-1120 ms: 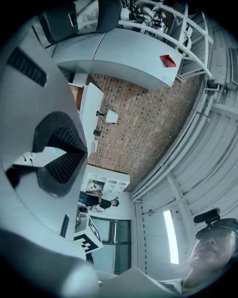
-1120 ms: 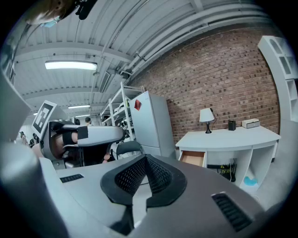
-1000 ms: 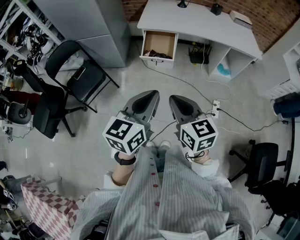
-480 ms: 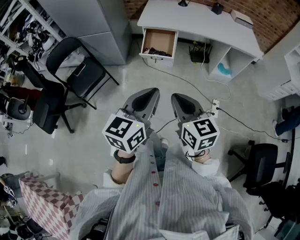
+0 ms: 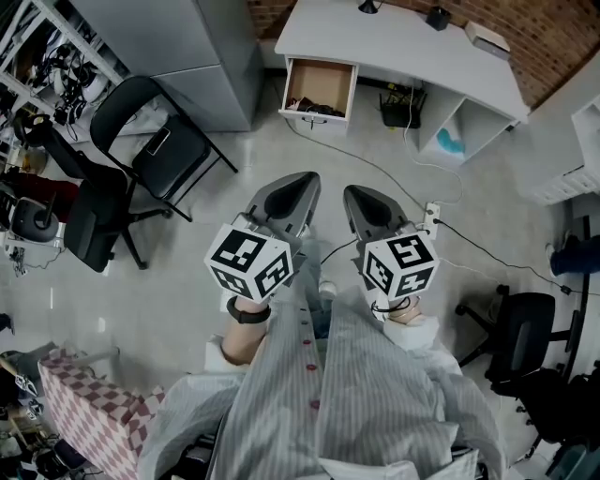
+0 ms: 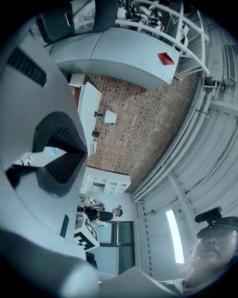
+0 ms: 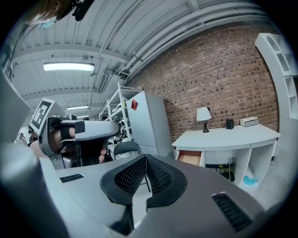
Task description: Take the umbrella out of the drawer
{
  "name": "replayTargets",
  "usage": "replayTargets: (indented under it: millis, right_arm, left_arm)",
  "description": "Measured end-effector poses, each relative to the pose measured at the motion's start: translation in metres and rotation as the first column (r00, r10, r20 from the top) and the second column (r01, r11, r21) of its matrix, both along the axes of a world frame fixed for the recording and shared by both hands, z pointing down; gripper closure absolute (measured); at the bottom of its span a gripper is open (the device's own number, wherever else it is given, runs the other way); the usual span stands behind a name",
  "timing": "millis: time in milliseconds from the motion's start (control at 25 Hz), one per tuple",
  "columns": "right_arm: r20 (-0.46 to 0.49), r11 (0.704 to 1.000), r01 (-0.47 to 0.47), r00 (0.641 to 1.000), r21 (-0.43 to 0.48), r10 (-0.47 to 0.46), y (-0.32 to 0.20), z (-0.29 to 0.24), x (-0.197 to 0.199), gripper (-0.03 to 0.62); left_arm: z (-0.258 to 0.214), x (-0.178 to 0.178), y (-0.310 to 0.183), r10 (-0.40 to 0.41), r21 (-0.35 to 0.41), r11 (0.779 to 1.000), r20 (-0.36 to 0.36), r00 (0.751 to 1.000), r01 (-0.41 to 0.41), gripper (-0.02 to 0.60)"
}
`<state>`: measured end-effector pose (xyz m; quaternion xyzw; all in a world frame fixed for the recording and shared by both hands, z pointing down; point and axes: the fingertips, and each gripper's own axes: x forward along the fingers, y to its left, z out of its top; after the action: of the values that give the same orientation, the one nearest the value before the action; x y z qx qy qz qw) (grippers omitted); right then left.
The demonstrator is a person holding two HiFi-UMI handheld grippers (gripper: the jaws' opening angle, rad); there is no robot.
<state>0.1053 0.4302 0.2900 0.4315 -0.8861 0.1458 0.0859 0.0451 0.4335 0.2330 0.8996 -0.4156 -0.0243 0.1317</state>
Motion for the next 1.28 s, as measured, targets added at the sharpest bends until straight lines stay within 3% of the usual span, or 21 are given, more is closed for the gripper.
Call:
replayTargets:
  millis: [880, 1280]
  right_arm:
    - [-0.013, 0.998, -0.033, 0.999, -0.053, 0.032, -0.242, 0.020, -0.058, 0.559]
    - [-0.015, 0.993, -0.095, 0.995, -0.069, 0.094, -0.302, 0.031, -0.078, 0.559]
  left_arm:
    - [0.002, -0.054, -0.254, 0.058, -0.002, 0.998, 0.017, 0.998, -0.058, 0.572]
    - [0.027, -0.080, -0.311, 0.088, -0.047, 0.995, 0.008, 0.996, -0.088, 0.572]
